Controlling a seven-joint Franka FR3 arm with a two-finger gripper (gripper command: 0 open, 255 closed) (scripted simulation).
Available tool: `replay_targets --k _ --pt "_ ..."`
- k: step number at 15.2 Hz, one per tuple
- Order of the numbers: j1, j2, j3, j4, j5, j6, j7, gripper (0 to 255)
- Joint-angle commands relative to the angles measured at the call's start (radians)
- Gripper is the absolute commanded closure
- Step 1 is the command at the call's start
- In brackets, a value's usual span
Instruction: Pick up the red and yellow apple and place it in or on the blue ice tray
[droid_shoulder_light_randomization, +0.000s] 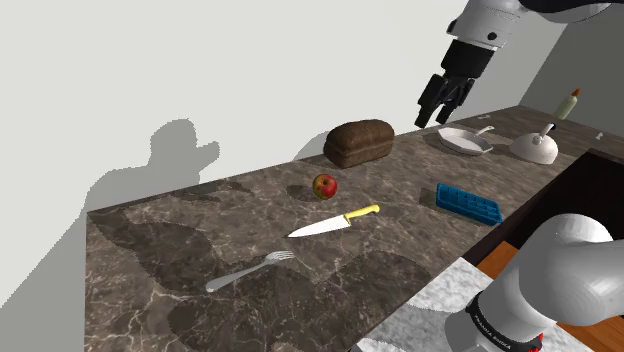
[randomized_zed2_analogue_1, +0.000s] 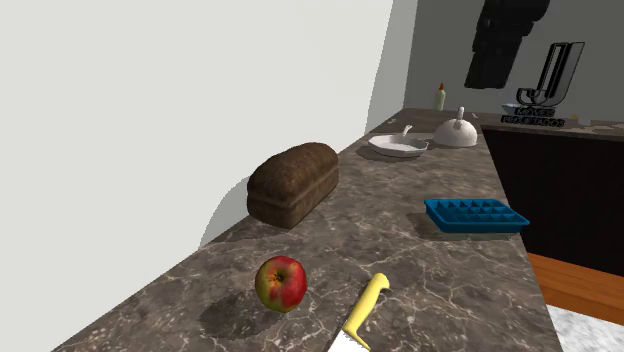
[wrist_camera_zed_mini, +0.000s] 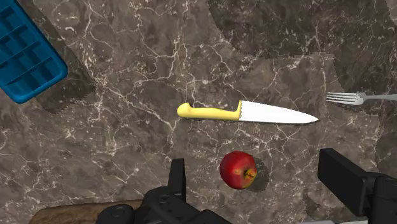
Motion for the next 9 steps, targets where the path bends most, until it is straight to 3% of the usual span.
replay_targets --k 1,9 --pt "0.0 0.0 0.0 0.0 0.0 0.0 0.0 0" --pt "0.015 0.15 0.067 -0.121 -0.003 0.282 0.042 0"
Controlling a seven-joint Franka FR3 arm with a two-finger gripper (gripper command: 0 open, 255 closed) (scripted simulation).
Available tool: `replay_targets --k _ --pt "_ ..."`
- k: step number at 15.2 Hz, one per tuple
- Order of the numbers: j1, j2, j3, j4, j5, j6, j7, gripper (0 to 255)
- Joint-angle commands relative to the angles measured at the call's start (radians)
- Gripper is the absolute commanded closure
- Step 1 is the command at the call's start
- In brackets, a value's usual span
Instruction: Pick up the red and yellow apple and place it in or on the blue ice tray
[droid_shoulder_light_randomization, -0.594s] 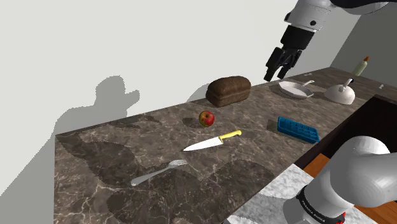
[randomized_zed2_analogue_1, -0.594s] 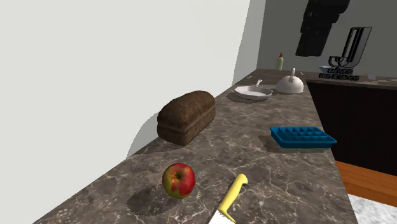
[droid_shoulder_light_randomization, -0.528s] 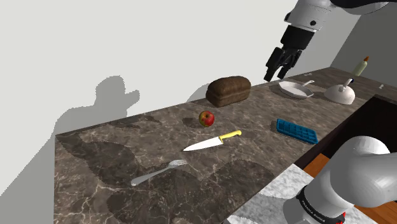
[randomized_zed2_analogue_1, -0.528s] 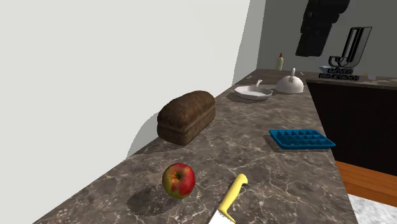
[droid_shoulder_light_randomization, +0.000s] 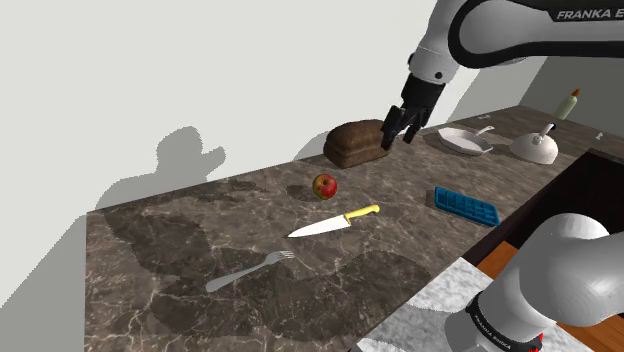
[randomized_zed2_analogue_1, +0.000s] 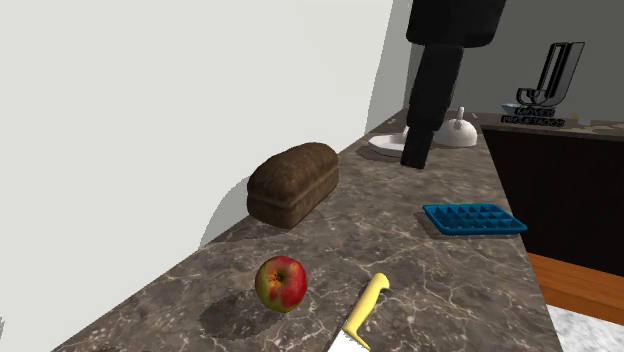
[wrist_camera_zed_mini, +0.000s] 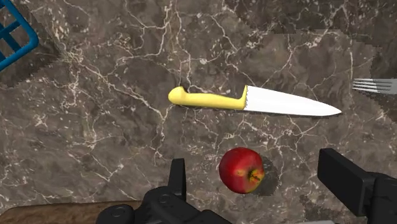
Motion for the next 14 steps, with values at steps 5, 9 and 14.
replay_targets --k 5,9,14 --pt "0.009 0.17 0.056 -0.037 -0.012 0.216 0.046 0" --pt "0.007 0.303 0.088 -0.034 -0.036 0.348 0.081 0" --pt "-0.002 0.488 0.125 0.004 -0.094 0.495 0.142 0"
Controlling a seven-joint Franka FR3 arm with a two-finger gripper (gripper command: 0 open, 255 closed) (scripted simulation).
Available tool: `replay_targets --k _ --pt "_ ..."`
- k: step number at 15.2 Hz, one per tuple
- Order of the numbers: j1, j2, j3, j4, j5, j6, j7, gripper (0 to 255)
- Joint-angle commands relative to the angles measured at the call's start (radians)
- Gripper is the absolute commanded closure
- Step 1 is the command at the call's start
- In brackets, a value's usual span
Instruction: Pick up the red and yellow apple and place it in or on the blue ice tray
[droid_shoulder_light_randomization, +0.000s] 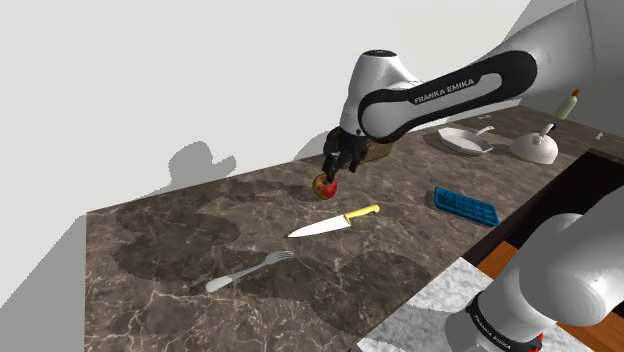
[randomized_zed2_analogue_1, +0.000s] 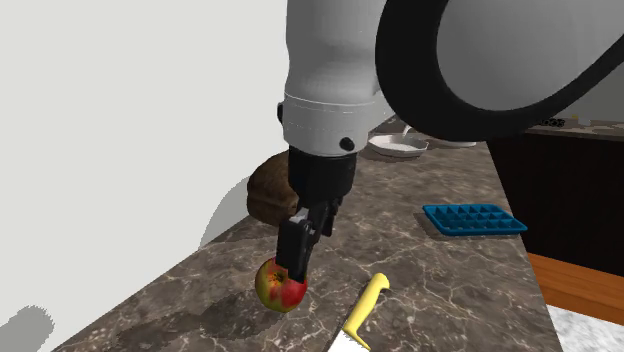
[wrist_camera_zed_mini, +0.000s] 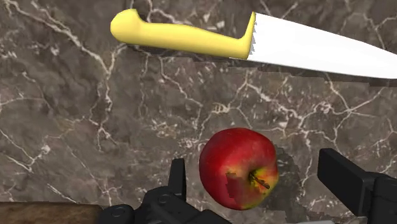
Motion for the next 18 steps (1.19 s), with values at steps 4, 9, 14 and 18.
replay_targets --k 4,9,14,18 --pt "-0.005 0.112 0.015 0.019 -0.044 0.093 0.04 0" --pt "-0.01 0.164 0.014 0.002 -0.063 0.162 0.054 0" --pt "-0.01 0.171 0.014 0.0 -0.066 0.169 0.055 0" --pt "-0.01 0.171 0.014 0.0 -0.066 0.169 0.055 255"
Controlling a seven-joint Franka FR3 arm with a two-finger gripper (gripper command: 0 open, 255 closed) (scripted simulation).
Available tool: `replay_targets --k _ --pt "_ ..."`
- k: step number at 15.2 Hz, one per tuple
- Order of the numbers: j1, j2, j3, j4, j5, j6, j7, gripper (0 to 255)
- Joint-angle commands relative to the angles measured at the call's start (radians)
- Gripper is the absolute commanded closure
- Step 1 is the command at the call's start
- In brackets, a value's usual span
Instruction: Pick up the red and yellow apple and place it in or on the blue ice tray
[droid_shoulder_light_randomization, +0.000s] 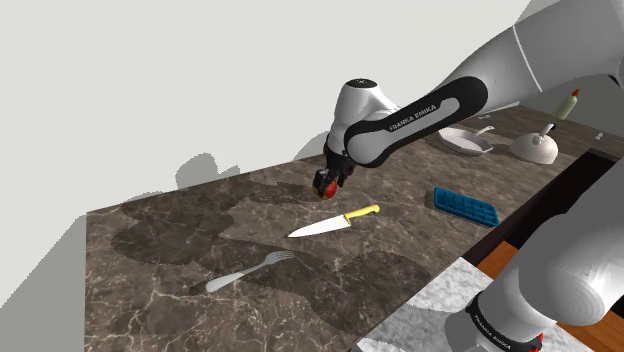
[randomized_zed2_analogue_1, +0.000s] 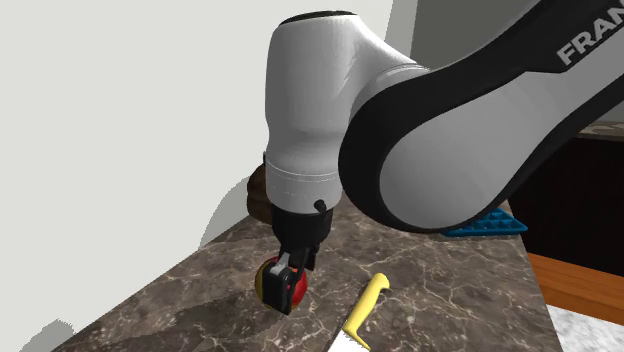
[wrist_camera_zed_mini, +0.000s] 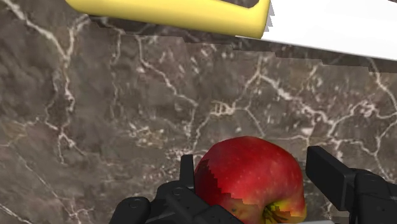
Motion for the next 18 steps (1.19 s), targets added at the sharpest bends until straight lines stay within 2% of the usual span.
replay_targets --k 1,9,18 --pt "0.0 0.001 0.0 -0.001 0.0 0.0 0.0 255" --pt "0.0 0.001 0.0 -0.001 0.0 0.0 0.0 255" --pt "0.004 -0.078 -0.002 0.049 0.03 -0.125 -0.028 255"
